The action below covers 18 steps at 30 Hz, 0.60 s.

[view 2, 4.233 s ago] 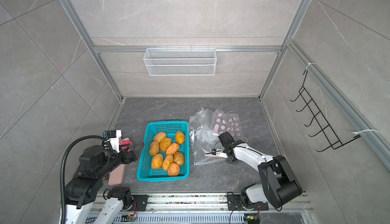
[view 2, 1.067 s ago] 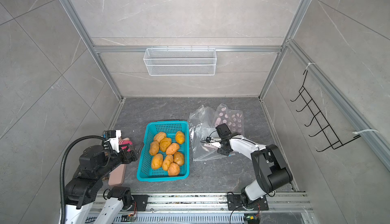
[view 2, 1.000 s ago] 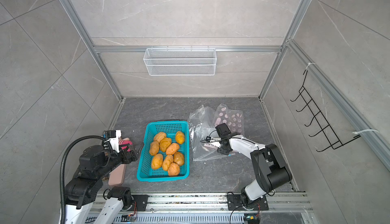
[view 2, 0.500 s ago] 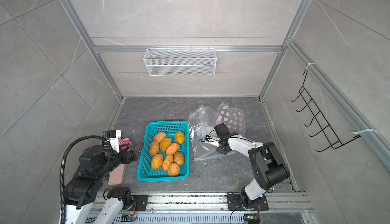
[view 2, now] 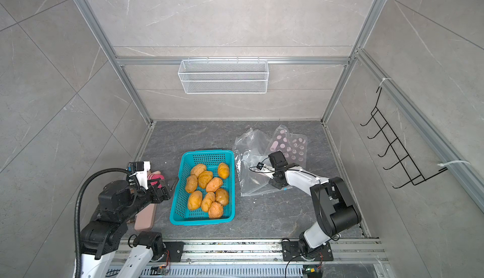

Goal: Put the potatoes into a zipper bag and zip it
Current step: Pick up the zipper food storage bag.

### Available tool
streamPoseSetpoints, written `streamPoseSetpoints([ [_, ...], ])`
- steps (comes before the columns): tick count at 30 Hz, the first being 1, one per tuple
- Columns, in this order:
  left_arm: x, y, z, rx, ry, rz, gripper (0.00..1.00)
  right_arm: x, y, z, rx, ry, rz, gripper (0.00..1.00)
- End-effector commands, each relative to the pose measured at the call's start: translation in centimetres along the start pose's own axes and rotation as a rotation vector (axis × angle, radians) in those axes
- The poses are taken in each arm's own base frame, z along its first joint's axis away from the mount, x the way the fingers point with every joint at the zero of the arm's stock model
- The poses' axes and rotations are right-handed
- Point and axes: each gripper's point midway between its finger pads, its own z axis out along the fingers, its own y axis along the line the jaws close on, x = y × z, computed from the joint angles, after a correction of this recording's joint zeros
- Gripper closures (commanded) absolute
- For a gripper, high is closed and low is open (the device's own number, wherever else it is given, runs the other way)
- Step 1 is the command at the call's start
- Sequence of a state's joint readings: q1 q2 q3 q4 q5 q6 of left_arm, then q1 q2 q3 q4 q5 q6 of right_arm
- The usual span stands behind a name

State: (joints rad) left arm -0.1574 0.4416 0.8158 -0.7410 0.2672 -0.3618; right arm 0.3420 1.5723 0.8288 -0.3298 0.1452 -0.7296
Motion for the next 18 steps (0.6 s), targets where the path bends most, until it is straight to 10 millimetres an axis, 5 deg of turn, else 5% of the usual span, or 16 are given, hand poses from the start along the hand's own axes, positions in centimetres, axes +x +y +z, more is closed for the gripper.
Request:
streamPoseSetpoints([
  [1, -0.2, -0.3, -0.3, 0.012, -0.006, 0.023, 0.05, -1.8, -2.1, -1.6, 0.057, -0.079, 0.092, 1.0],
  [18, -0.1, -0.3, -0.1, 0.01, -0.003, 0.022, 0.05, -5.1, -5.0, -4.2, 0.082, -0.253, 0.399, 1.0],
])
